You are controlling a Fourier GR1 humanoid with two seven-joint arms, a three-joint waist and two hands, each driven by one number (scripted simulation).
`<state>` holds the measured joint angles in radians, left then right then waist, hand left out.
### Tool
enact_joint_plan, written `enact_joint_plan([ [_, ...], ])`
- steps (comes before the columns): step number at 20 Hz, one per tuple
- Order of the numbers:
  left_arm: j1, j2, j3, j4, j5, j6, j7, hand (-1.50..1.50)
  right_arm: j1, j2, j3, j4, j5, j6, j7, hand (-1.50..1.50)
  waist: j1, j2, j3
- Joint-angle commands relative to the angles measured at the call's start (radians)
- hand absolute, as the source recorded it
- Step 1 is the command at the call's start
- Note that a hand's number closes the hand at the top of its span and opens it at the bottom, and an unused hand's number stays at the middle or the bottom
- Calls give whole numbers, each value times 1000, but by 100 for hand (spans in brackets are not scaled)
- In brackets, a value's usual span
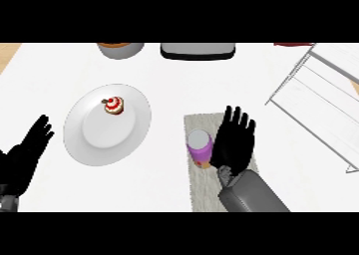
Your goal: Pick the bell pepper from the placemat and place it in the tiered shelf
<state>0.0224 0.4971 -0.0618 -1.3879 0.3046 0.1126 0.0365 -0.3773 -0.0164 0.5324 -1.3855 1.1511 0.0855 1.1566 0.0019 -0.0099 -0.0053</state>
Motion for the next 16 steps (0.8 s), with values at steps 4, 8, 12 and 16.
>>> enact_joint_plan([
  [4,-1,10,23,-4,14,-18,24,0,-43,16,1,-58,-65,297,240,-150,0,4,4],
  [8,10,-12,23,-3,-2,-15,-15,0,-35,16,-64,-37,-35,302,189,-150,-2,7,4],
  [12,32,15,34,-58,4,-24,35,0,-17,16,-62,-29,-17,296,197,-150,6,6,5],
  [16,5,-39,5,-6,-45,-5,-9,0,-9,15,-44,-15,-11,280,200,-150,4,9,5],
])
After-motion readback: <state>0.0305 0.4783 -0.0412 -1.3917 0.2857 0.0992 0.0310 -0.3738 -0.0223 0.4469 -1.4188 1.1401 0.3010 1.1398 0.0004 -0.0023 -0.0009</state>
